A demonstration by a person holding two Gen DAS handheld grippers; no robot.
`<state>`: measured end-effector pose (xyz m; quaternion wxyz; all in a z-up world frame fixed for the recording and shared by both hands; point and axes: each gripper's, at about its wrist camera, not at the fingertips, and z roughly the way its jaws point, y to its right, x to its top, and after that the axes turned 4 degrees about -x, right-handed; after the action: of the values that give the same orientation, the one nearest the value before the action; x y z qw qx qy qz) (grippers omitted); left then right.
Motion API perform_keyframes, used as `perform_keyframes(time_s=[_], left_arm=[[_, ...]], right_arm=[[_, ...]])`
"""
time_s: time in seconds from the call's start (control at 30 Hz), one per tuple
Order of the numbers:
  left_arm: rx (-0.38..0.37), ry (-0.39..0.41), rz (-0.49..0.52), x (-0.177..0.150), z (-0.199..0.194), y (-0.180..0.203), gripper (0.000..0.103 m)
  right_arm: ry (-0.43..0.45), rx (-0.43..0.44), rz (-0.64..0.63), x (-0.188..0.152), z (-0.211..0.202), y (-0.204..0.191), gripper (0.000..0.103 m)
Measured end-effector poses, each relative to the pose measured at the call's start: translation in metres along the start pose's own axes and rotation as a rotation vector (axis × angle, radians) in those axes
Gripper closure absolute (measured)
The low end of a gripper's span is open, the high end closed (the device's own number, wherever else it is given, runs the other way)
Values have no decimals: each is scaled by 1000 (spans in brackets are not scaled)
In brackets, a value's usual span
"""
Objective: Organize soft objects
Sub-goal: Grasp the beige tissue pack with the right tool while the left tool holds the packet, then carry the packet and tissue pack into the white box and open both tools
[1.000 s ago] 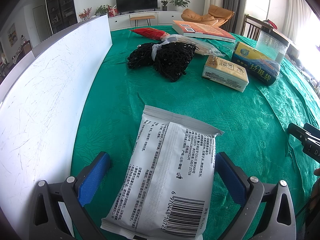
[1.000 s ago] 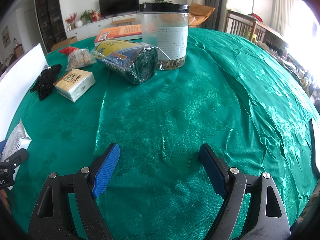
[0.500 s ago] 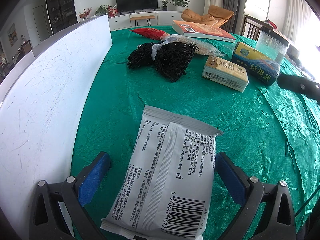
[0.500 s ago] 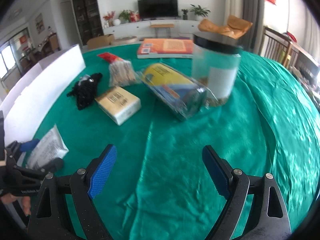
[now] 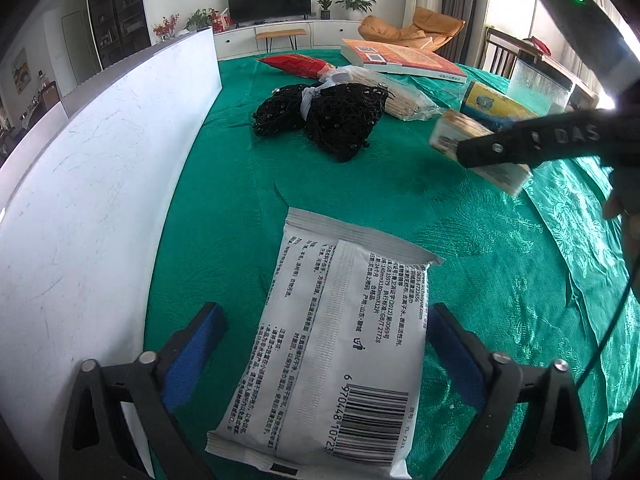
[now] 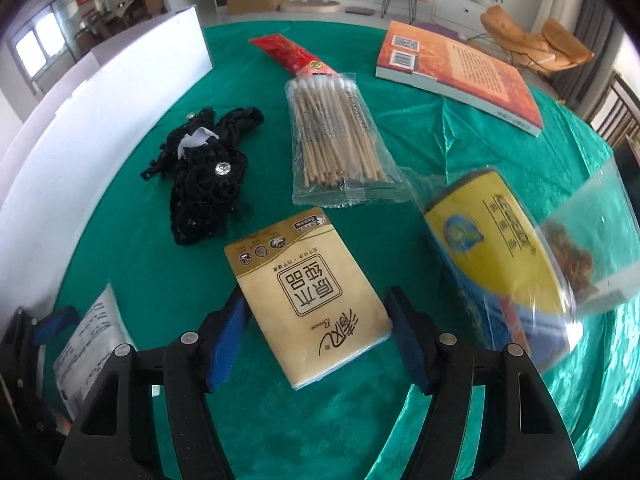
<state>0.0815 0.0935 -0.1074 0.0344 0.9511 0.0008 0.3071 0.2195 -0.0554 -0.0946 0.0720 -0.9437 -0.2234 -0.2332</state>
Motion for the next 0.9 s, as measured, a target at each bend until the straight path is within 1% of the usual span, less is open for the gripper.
perform_keyframes(time_s=[0.03, 0.07, 0.13, 0.23, 0.3, 0.33, 0.4, 0.43, 0.47, 0.53, 0.6, 0.63, 0.67, 0.7, 0.73, 0.77, 0.8, 0.83, 0.9], left_arm=[[-13, 9, 5, -1, -4, 1, 34], [-10, 9, 8, -1, -7, 3, 34], [-80, -3, -31, -1, -11, 2, 35], [-171, 10, -98, 2, -32, 1, 35], [-231, 52, -129, 7, -60, -2, 35], [-254, 78, -140, 10, -77, -6, 35], [-273, 137, -155, 18, -111, -22, 35], [-261, 169, -157, 23, -127, -33, 35], [-232, 202, -161, 26, -143, -47, 35], [-143, 268, -191, 29, -172, -85, 35], [-39, 310, -238, 27, -194, -127, 34], [28, 319, -267, 25, -201, -149, 33], [108, 315, -300, 21, -204, -169, 28], [195, 295, -338, 17, -205, -189, 21], [269, 272, -377, 12, -204, -207, 5], [324, 261, -415, 5, -204, -222, 2], [359, 261, -449, -3, -206, -233, 2], [377, 264, -479, -11, -207, -241, 2], [390, 283, -521, -22, -209, -245, 2]], right_arm=[[14, 12, 37, -12, -11, 5, 33], [22, 20, 80, -23, -22, 12, 33], [29, 19, 156, -45, -38, 27, 33], [55, 29, 256, -60, -60, 42, 33], [84, 66, 289, -57, -76, 42, 33], [100, 88, 288, -51, -85, 36, 33], [141, 132, 262, -37, -108, 14, 33], [164, 164, 243, -27, -119, 0, 33], [188, 200, 222, -16, -129, -17, 33], [236, 270, 181, 4, -150, -54, 33], [275, 338, 144, 24, -166, -94, 33], [287, 373, 130, 33, -169, -116, 33], [295, 411, 112, 40, -170, -137, 33], [299, 454, 97, 46, -168, -158, 32], [292, 503, 79, 50, -163, -178, 30], [265, 551, 53, 53, -155, -195, 28], [226, 580, 32, 52, -145, -209, 27], [193, 577, 31, 50, -136, -216, 27], [187, 554, 42, 35, -123, -212, 27]])
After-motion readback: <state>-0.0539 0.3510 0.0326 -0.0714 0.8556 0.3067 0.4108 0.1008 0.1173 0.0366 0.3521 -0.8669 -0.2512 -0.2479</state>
